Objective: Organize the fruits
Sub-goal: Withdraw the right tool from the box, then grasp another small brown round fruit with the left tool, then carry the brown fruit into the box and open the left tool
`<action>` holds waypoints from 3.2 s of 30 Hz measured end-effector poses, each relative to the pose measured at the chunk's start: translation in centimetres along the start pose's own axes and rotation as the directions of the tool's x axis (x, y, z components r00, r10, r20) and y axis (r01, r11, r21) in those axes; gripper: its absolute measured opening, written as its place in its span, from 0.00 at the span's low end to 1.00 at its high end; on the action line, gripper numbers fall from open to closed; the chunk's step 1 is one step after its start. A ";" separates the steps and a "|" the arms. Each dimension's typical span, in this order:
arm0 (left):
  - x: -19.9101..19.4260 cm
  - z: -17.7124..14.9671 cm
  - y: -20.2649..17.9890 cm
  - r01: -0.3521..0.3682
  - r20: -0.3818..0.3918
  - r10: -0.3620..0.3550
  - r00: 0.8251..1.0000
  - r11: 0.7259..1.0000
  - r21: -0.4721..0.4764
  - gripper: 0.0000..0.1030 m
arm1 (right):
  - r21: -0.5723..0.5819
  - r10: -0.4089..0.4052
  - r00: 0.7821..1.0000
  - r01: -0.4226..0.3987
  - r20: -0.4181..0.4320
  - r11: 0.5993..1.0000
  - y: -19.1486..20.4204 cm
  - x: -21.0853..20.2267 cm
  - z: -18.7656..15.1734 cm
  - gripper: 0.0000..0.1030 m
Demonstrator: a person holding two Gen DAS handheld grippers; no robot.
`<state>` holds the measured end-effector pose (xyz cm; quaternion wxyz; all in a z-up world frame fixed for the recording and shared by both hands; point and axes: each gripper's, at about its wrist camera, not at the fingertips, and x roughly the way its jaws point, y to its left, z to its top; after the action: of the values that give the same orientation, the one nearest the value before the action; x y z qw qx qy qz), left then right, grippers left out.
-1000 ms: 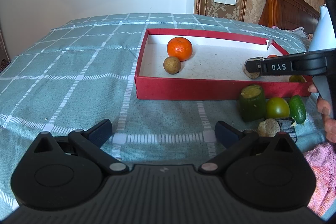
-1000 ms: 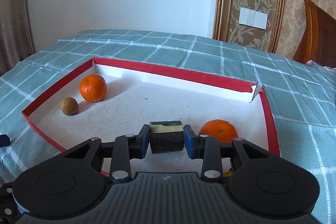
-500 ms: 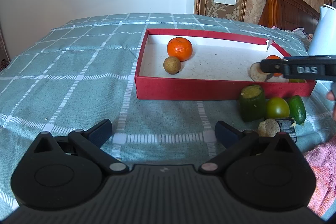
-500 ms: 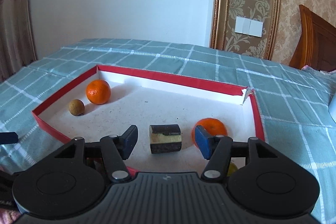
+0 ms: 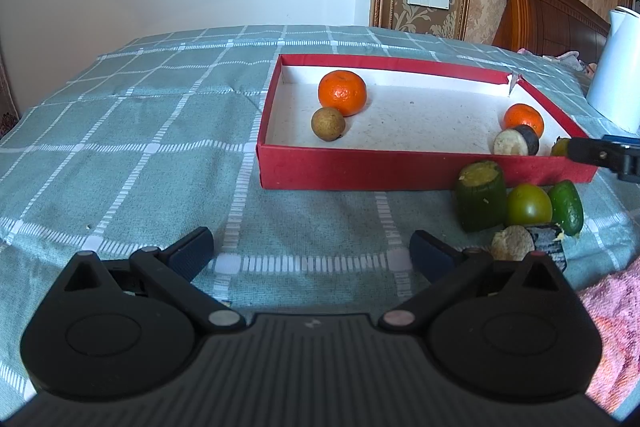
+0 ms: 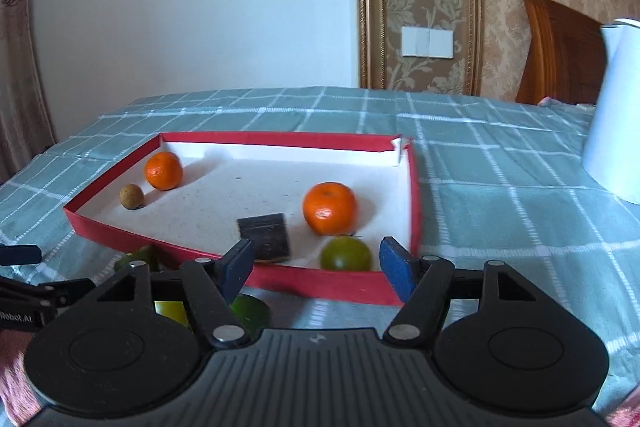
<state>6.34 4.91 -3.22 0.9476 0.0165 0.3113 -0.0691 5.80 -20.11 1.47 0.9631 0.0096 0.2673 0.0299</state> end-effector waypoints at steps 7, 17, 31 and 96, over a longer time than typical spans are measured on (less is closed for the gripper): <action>0.1 -0.1 0.0 -0.003 -0.002 0.003 1.000 1.000 0.004 1.00 | 0.044 0.005 1.000 -0.005 -0.001 0.999 -1.9 -1.5 -1.2 0.69; -0.4 -0.3 0.8 0.032 0.015 -0.031 0.999 0.999 -0.034 1.00 | 0.119 0.016 0.996 -0.006 -0.083 0.993 -4.0 -1.1 -3.0 0.71; -3.7 -1.2 -2.9 0.170 -0.014 -0.170 0.985 0.985 0.013 1.00 | 0.131 0.023 0.994 -0.009 -0.104 0.991 -4.2 -0.9 -3.2 0.84; 7.0 8.4 -5.0 0.080 0.015 -0.082 0.997 0.992 0.095 0.25 | 0.059 -0.024 0.990 0.032 -0.142 0.998 -3.3 -0.4 -3.3 0.96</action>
<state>16.13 -1.47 -0.51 0.9450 0.0480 0.2994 -0.1225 3.97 -23.38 -1.28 0.9414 0.0333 0.3355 0.0087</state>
